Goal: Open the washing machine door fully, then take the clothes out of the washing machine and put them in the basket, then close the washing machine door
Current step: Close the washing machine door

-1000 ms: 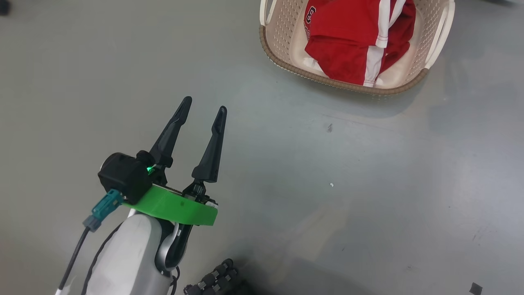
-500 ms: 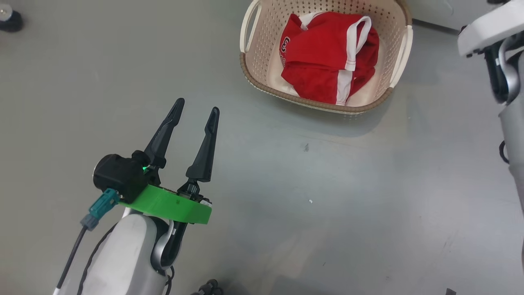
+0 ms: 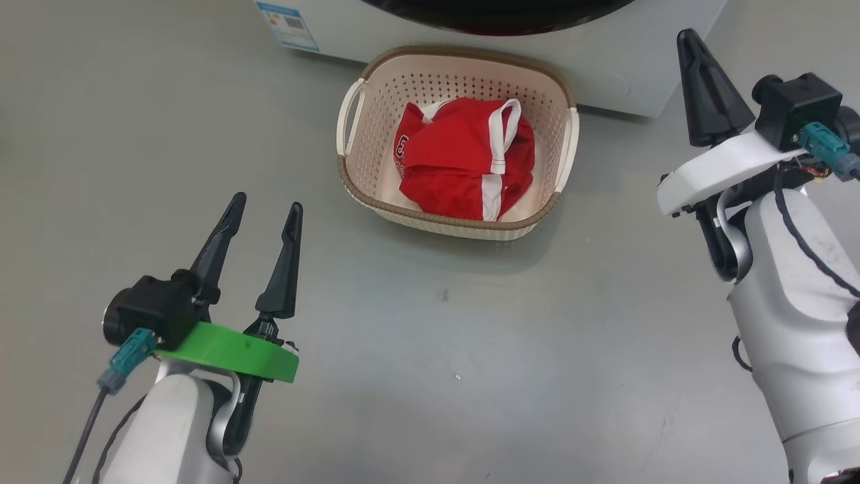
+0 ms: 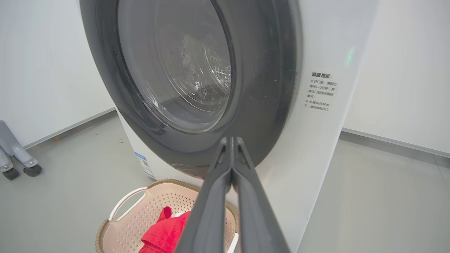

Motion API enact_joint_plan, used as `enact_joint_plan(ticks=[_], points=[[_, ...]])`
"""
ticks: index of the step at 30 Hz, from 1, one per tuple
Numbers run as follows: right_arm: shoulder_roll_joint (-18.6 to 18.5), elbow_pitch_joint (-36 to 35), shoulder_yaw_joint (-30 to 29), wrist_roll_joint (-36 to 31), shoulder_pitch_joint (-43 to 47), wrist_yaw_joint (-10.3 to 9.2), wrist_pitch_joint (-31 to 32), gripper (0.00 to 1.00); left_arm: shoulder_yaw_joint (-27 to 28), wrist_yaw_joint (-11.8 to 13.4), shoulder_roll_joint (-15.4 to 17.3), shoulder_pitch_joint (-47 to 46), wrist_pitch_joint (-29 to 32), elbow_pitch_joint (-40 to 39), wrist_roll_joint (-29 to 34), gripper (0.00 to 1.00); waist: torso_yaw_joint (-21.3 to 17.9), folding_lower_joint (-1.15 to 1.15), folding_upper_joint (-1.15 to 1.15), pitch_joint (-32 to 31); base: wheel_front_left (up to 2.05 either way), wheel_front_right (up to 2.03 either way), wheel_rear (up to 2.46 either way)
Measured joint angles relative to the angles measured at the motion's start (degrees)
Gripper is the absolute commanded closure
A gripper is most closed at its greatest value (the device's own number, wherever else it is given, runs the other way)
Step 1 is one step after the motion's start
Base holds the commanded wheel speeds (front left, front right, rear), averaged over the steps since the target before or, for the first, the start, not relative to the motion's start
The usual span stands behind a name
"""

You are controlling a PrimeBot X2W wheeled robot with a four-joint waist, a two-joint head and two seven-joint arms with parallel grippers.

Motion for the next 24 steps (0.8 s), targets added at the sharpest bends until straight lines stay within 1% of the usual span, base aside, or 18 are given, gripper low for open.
enact_joint_plan(ticks=[7,10,14,16,18,22,24], points=[[3.11,-3.42,-1.77,1.36,6.86,-0.19,0.00,1.00,2.09,0.00,1.44,3.30,0.00,0.32,1.16,0.00,-4.32,0.00,0.00,-4.58,0.00,0.00,0.00],[4.05,-4.91,-2.12,1.48,9.50,-0.56,0.00,1.00,2.69,0.00,2.23,4.65,0.00,0.32,1.25,0.00,-6.37,0.00,0.00,-6.28,0.00,0.00,0.00],[4.46,-6.60,-2.82,1.49,12.75,-0.64,0.00,1.00,3.00,0.00,2.53,6.15,0.00,0.29,1.66,0.00,-9.04,0.00,0.00,-8.35,0.00,0.00,0.00],[4.55,-7.47,-3.54,1.69,14.29,-1.11,0.00,1.00,2.98,0.00,2.64,6.75,0.00,0.25,1.67,0.00,-10.30,0.00,0.00,-9.34,0.00,0.00,0.00],[4.70,-8.36,-4.20,2.42,15.71,-1.12,0.00,1.00,2.99,0.00,2.69,7.10,0.00,0.27,1.67,0.00,-11.48,0.00,0.00,-10.27,0.00,0.00,0.00],[4.88,-10.34,-5.28,2.79,18.77,-1.22,0.00,1.00,3.10,0.00,2.72,7.60,0.00,0.26,1.71,0.00,-13.49,0.00,0.00,-12.06,0.00,0.00,0.00],[4.91,-11.22,-5.80,3.03,20.42,-1.62,0.00,1.00,3.13,0.00,2.72,8.11,0.00,0.22,1.72,0.00,-14.29,0.00,0.00,-12.93,0.00,0.00,0.00]])
